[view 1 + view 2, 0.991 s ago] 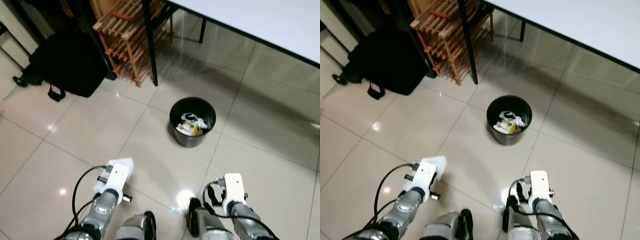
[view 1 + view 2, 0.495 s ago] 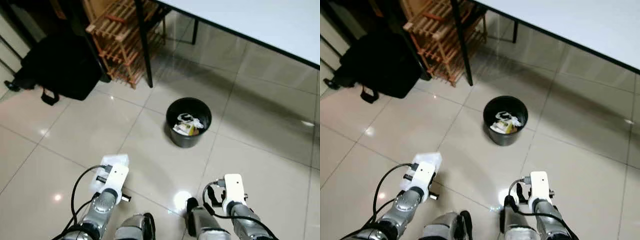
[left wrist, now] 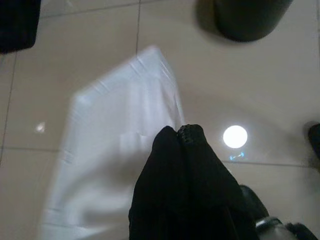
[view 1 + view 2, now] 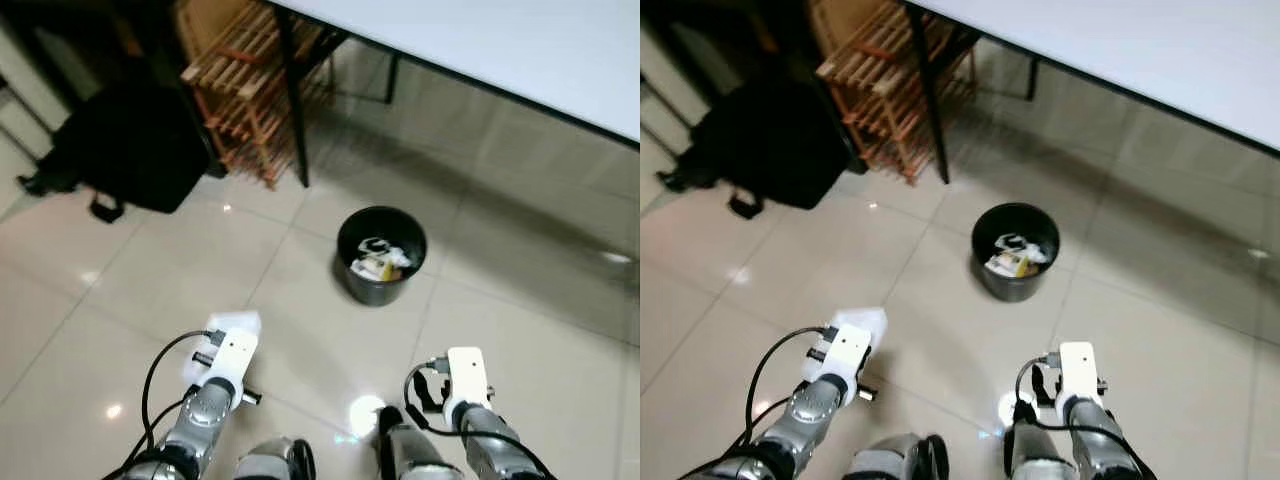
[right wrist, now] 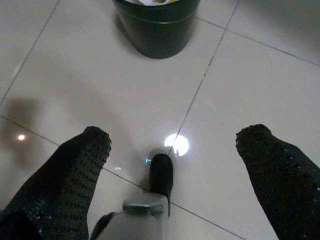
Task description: Picking trash to rubbish bin
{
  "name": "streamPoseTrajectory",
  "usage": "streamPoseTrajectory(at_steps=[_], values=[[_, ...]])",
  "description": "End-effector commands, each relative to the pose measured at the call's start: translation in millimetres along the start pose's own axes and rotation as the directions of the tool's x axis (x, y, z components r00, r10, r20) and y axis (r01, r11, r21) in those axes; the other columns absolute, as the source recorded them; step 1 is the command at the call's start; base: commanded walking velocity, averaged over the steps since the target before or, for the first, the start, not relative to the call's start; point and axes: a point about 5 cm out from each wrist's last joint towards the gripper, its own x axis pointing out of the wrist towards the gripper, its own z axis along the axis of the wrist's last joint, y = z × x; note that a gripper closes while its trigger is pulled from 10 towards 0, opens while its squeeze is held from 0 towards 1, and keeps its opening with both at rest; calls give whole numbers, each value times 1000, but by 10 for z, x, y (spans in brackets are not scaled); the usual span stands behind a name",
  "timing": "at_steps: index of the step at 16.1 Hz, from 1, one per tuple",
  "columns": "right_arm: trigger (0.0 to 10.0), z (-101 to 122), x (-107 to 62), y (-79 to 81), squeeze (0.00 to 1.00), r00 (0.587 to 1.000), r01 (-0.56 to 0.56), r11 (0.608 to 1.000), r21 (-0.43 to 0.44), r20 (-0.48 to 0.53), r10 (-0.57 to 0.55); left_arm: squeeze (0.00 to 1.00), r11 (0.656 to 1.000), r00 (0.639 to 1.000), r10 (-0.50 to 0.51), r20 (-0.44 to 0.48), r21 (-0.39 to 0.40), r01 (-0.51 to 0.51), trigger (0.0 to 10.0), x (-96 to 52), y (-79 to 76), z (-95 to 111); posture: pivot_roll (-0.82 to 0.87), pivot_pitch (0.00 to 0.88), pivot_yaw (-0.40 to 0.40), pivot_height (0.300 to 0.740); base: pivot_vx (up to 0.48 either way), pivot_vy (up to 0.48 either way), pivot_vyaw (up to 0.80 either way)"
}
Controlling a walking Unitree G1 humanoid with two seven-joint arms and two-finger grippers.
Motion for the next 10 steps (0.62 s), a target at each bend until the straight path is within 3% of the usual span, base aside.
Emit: streamPoseTrajectory(at_steps=[1, 6, 9, 10], values=[[10000, -126, -37, 26, 0, 999, -7, 1000, 6, -45, 7, 0, 1000, 999, 2, -46, 11, -2, 10000, -36, 6, -113, 38, 258, 114, 740, 296, 0, 0], [10000, -115, -33, 26, 0, 999, -6, 1000, 17, -41, 7, 0, 1000, 999, 4, -54, 11, -4, 10000, -35, 7, -118, 39, 265, 112, 740, 296, 0, 0], [10000, -114, -32, 18, 0, 999, -1, 1000, 19, -43, 2, 0, 1000, 998, 6, -54, 10, -6, 10000, -34, 9, -117, 40, 270, 114, 740, 299, 0, -796], [10000, -112, -33, 12, 0, 999, 3, 1000, 22, -40, -2, 0, 1000, 999, 7, -54, 9, -6, 10000, -33, 10, -116, 41, 272, 114, 740, 292, 0, 0]])
